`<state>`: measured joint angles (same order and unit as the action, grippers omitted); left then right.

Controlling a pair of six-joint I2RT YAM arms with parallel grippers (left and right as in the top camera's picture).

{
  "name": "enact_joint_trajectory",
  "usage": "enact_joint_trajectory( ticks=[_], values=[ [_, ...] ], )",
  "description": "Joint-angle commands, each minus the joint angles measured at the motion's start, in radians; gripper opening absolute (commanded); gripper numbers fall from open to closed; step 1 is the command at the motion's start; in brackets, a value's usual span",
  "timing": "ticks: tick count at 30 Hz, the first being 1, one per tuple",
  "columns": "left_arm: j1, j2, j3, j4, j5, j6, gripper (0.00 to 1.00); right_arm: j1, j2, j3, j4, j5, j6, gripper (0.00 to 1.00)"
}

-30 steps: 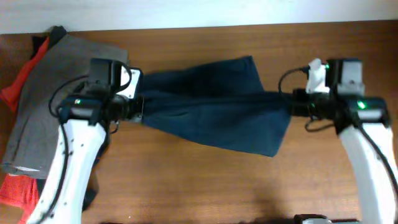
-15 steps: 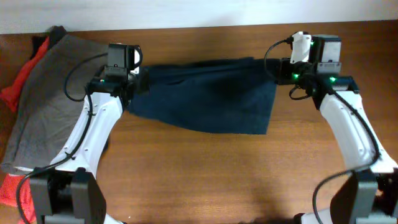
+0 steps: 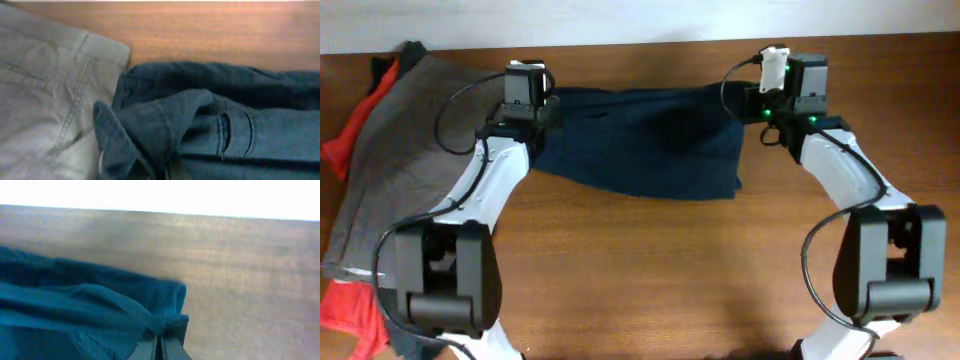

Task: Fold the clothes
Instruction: 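Lower the folded edge onto the shorts and adjust both grippers inward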

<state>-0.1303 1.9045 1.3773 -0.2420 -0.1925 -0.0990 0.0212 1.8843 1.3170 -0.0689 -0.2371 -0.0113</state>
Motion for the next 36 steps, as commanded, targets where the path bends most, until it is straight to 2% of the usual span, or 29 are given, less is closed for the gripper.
enact_joint_trajectory(
  ticks=[1,3,4,5,6,7,8,13,16,19,22,27,28,30,32,33,34,35,36],
  values=[
    [0.021,0.039,0.011,0.088,-0.059,-0.01,0.01,0.012,0.058,0.015,0.086,0.05,-0.011,0.04],
    [0.021,0.063,0.011,0.154,-0.058,-0.01,0.01,0.019,0.098,0.015,0.156,0.049,-0.01,0.04],
    [0.021,0.071,0.011,0.166,-0.059,-0.01,0.04,0.021,0.109,0.015,0.173,0.049,-0.01,0.04],
    [0.021,0.079,0.011,0.182,-0.059,-0.01,0.37,0.024,0.132,0.015,0.205,0.05,-0.011,0.13],
    [0.021,0.088,0.011,0.187,-0.059,-0.01,0.58,0.025,0.142,0.015,0.219,0.05,-0.011,0.26],
    [0.021,0.091,0.011,0.196,-0.059,-0.01,0.98,0.024,0.161,0.015,0.244,0.05,-0.011,0.71],
    [0.021,0.099,0.011,0.205,-0.06,-0.01,0.99,0.024,0.171,0.015,0.254,0.053,-0.011,0.99],
    [0.024,0.103,0.011,0.225,-0.06,-0.01,0.99,0.023,0.175,0.015,0.246,0.063,-0.007,0.99],
    [0.024,0.097,0.027,0.19,-0.058,-0.01,0.99,0.023,0.127,0.015,0.164,0.059,-0.007,0.99],
    [0.023,0.084,0.063,0.069,-0.058,-0.005,0.99,0.023,0.071,0.017,0.041,0.026,-0.007,0.99],
    [0.023,0.079,0.126,-0.101,-0.005,0.074,0.99,0.023,0.029,0.018,-0.104,-0.058,-0.008,0.99],
    [0.026,0.079,0.197,-0.317,0.081,0.096,0.99,0.024,0.028,0.016,-0.192,-0.137,-0.007,0.99],
    [0.029,0.079,0.214,-0.374,0.103,0.096,0.99,0.023,0.035,0.016,-0.205,-0.137,-0.007,0.98],
    [0.028,0.079,0.237,-0.433,0.103,0.097,0.99,0.024,0.049,0.016,-0.22,-0.137,-0.007,0.8],
    [0.028,0.078,0.286,-0.52,0.103,0.097,0.99,0.027,0.058,0.016,-0.244,-0.138,-0.008,0.25],
    [0.028,0.078,0.308,-0.552,0.103,0.097,0.99,0.032,0.058,0.016,-0.251,-0.138,-0.008,0.2],
    [0.028,0.078,0.353,-0.608,0.103,0.097,0.99,0.045,0.058,0.016,-0.255,-0.138,-0.009,0.09],
    [0.028,0.078,0.402,-0.662,0.103,0.096,0.99,0.049,0.058,0.016,-0.255,-0.139,-0.011,0.04],
    [0.028,0.078,0.427,-0.689,0.103,0.095,0.99,0.055,0.06,0.016,-0.255,-0.139,-0.012,0.04]
  ],
)
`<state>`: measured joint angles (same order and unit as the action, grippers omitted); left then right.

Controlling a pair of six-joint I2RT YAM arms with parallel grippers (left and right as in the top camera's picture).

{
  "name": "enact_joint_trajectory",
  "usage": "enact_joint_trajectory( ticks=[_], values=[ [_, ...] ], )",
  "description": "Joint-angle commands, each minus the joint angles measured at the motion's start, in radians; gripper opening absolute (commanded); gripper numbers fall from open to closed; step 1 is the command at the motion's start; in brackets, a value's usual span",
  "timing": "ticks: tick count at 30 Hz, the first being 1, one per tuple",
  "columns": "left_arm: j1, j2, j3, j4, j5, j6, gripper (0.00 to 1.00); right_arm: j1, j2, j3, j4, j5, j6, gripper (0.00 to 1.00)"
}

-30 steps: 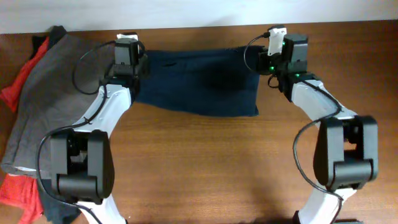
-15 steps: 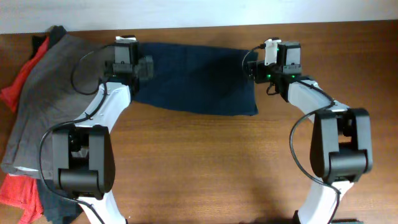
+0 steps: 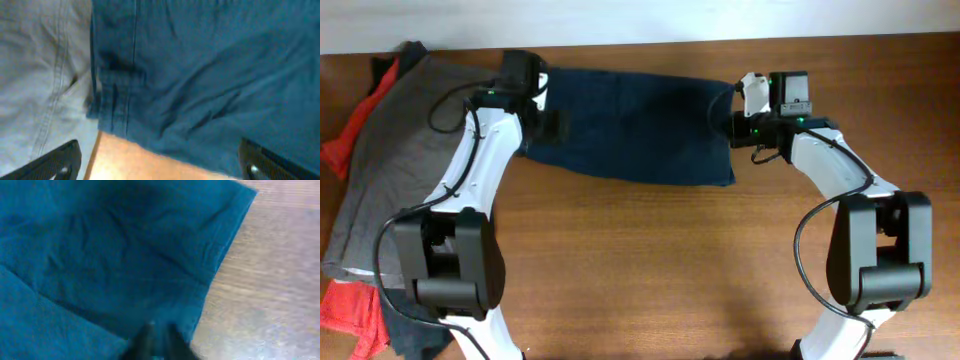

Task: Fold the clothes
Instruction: 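Lower the folded edge onto the shorts and adjust both grippers inward, then grasp the left and right ends of the folded shorts with both grippers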

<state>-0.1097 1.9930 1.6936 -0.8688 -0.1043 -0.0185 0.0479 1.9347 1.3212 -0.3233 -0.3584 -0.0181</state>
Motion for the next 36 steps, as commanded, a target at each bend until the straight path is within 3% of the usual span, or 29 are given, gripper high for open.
enact_joint_trajectory(
  ticks=[1,4,8,17,25,32,36],
  values=[
    [0.008,-0.01,0.15,-0.103,0.015,0.013,0.99,0.039,0.018,0.012,-0.007,-0.016,-0.008,0.04],
    [0.008,-0.01,0.282,-0.252,0.061,0.011,0.99,0.061,0.081,0.012,-0.034,-0.01,-0.011,0.04],
    [0.008,-0.01,0.358,-0.33,0.057,0.012,0.99,0.063,0.132,0.012,-0.066,-0.031,-0.004,0.04],
    [0.008,-0.01,0.365,-0.317,0.061,0.012,0.99,0.047,0.142,0.01,-0.207,0.088,0.038,0.04],
    [0.007,0.003,0.365,-0.313,0.121,0.012,0.99,-0.09,0.142,0.011,-0.307,0.074,0.029,0.04],
    [0.008,0.133,0.365,-0.274,0.233,0.035,0.99,-0.178,0.14,0.047,-0.359,-0.095,-0.089,0.04],
    [0.011,0.237,0.365,-0.211,0.247,0.053,0.99,-0.179,0.109,0.169,-0.519,-0.169,-0.201,0.05]
  ],
)
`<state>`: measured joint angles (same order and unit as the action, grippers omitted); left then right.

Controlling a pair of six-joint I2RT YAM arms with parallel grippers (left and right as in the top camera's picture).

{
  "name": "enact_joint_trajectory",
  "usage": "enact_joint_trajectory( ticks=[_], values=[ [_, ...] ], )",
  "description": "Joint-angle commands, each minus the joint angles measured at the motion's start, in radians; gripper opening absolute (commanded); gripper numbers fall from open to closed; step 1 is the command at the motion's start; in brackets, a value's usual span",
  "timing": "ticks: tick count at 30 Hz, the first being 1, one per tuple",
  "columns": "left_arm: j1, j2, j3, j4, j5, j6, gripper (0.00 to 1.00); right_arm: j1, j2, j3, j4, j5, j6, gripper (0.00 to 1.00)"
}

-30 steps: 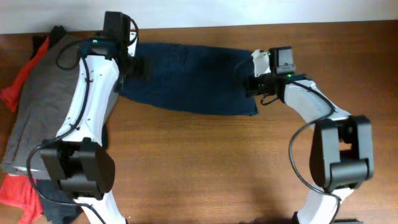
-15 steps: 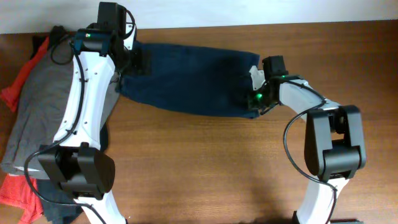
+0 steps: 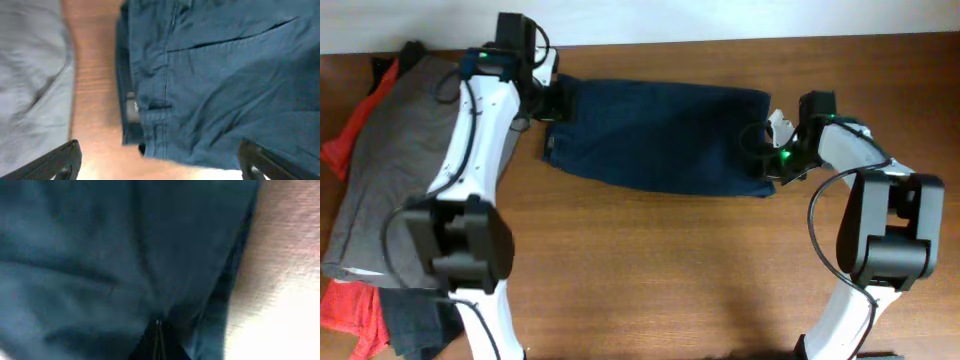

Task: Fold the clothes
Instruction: 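Grasp the left and right ends of the folded shorts with both grippers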

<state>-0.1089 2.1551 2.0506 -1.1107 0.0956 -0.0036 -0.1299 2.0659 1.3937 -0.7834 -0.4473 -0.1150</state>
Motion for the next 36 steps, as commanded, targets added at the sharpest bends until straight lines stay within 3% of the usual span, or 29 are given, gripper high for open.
enact_joint_trajectory(
  ticks=[1,2,3,5,8,10,13,20,36],
  values=[
    [0.015,0.096,0.008,0.046,0.073,0.076,0.99,-0.001,-0.027,0.143,-0.116,-0.094,-0.13,0.1],
    [0.019,0.105,0.008,0.053,0.087,0.087,0.99,-0.001,-0.029,0.156,-0.131,-0.094,-0.136,0.12],
    [0.033,0.131,0.008,0.076,0.125,0.104,0.99,-0.001,-0.029,0.238,-0.208,-0.091,-0.143,0.27],
    [0.064,0.164,0.008,0.105,0.158,0.11,0.99,0.0,-0.029,0.286,-0.222,-0.091,-0.143,0.37],
    [0.12,0.19,0.008,0.131,0.232,0.131,0.99,0.0,-0.018,0.291,-0.185,-0.079,-0.138,0.39],
    [0.147,0.194,0.008,0.137,0.3,0.171,0.99,0.0,0.0,0.291,-0.169,-0.06,-0.13,0.32],
    [0.2,0.195,0.008,0.165,0.416,0.23,0.99,0.0,0.054,0.291,-0.103,-0.019,-0.105,0.04],
    [0.216,0.2,0.008,0.214,0.439,0.246,0.99,0.0,0.136,0.291,0.011,0.06,-0.044,0.04],
    [0.21,0.202,0.008,0.205,0.431,0.225,0.99,0.019,0.249,0.289,0.04,0.113,0.006,0.04]
  ],
)
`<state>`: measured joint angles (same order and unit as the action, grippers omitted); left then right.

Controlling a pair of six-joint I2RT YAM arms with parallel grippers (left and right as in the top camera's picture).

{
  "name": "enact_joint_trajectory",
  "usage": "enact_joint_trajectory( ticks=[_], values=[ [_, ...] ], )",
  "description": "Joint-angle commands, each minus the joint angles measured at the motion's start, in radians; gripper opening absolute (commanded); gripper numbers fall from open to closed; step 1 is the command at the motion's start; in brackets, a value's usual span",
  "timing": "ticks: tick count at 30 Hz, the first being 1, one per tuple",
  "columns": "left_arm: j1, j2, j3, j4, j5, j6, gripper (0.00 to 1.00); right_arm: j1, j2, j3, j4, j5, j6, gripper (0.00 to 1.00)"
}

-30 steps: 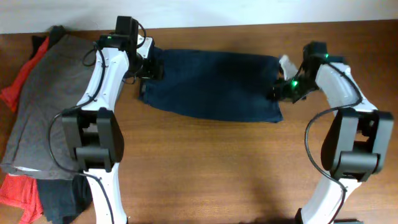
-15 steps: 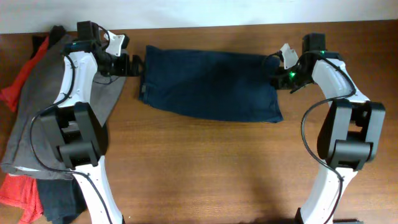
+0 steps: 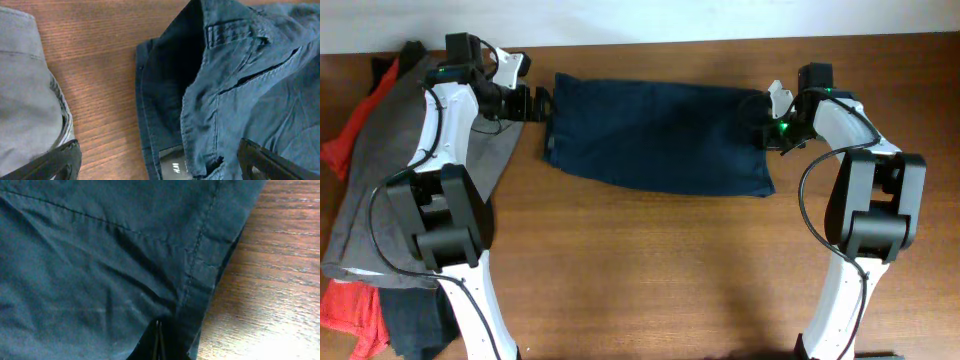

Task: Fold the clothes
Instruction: 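Grasp the left and right ends of the folded shorts with both grippers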

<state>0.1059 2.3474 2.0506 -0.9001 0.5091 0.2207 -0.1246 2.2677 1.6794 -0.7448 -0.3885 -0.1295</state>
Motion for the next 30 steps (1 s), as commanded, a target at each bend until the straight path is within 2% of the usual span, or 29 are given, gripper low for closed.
enact_joint_trajectory(
  ticks=[1,7,13,19,25,27,29,30],
  values=[
    [-0.006,0.01,0.008,-0.005,0.018,0.001,0.99,0.014,0.047,-0.001,0.002,0.079,0.039,0.04],
    [-0.005,0.055,0.007,-0.035,-0.007,-0.028,0.99,0.014,0.047,-0.011,0.002,0.087,0.038,0.04],
    [-0.013,0.142,0.007,-0.032,0.029,-0.024,0.99,0.014,0.047,-0.011,0.002,0.087,0.037,0.04],
    [-0.028,0.158,0.007,-0.027,0.037,-0.024,0.99,0.014,0.047,-0.011,0.002,0.087,0.038,0.04],
    [-0.076,0.159,0.007,-0.028,0.076,-0.025,0.94,0.014,0.047,-0.011,0.002,0.087,0.038,0.04],
    [-0.102,0.159,0.007,-0.032,0.075,-0.025,0.89,0.014,0.047,-0.011,0.002,0.087,0.037,0.04],
    [-0.131,0.159,0.007,-0.032,0.071,-0.025,0.67,0.013,0.047,-0.011,0.002,0.087,0.038,0.04],
    [-0.141,0.159,0.007,-0.028,0.071,-0.025,0.44,0.013,0.047,-0.011,0.001,0.087,0.037,0.04]
  ],
)
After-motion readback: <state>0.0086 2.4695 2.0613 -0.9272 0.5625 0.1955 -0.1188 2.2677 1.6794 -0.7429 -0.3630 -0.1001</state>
